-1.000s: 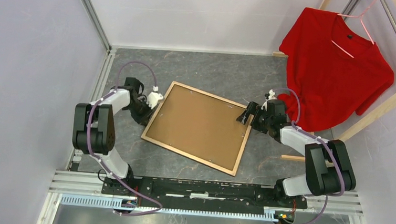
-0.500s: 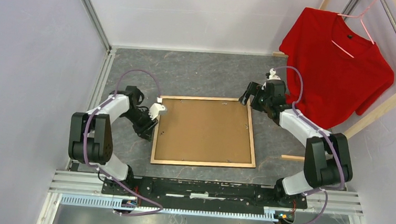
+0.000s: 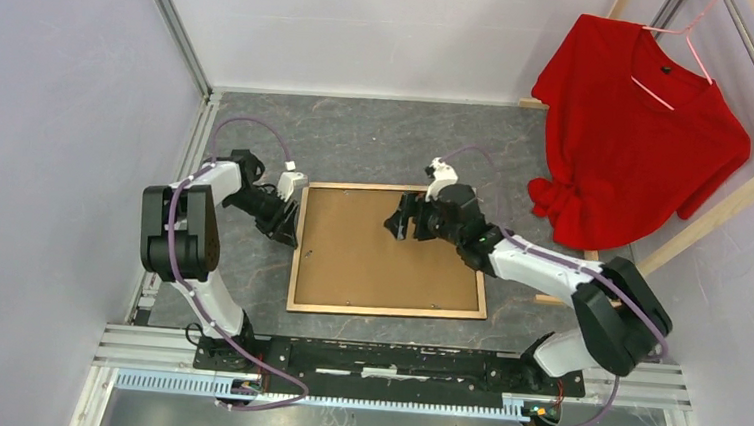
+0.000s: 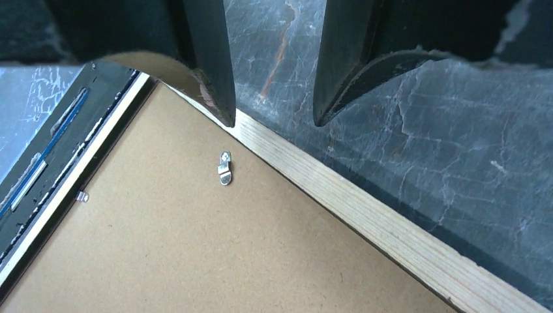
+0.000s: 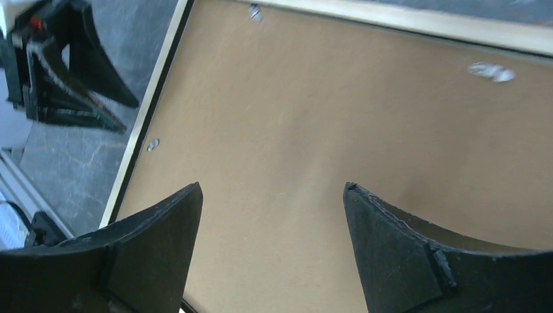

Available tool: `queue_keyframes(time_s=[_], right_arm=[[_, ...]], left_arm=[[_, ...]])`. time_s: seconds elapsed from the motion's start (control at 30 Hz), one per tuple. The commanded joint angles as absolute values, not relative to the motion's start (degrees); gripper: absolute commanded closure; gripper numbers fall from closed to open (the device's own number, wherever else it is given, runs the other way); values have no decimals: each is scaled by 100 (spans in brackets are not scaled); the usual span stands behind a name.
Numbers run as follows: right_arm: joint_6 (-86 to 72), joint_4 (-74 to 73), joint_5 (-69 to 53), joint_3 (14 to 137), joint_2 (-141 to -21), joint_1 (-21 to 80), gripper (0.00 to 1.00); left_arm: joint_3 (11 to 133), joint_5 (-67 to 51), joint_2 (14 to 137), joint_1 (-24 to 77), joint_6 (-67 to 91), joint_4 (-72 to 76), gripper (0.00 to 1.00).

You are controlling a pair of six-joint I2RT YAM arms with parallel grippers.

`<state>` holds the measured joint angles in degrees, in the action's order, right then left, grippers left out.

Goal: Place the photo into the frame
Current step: Install the photo frame at the center of the board.

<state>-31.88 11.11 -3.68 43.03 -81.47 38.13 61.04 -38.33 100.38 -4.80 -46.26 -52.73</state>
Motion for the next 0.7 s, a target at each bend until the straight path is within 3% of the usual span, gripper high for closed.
queue_keyframes(time_s=[0.0,0.13,0.33,0.67], right_arm=[[-3487,2021,-491,4423,-8651,4359,16],[-3855,2447,-671,4692,-9304,4896,18],[-4515,3142,-1196,5166,-10216,5228,24],[-4681,3103,-1311,6164,-11209,5696,26]], left_arm=[[6279,-4173,10263,-513,-4321,-5118,48],[6280,-4286,10456,-510,-4299,-5072,55],[6304,-4269,10695,-514,-4263,-5071,75],[6262,-4093,10658,-516,-4181,-4962,81]])
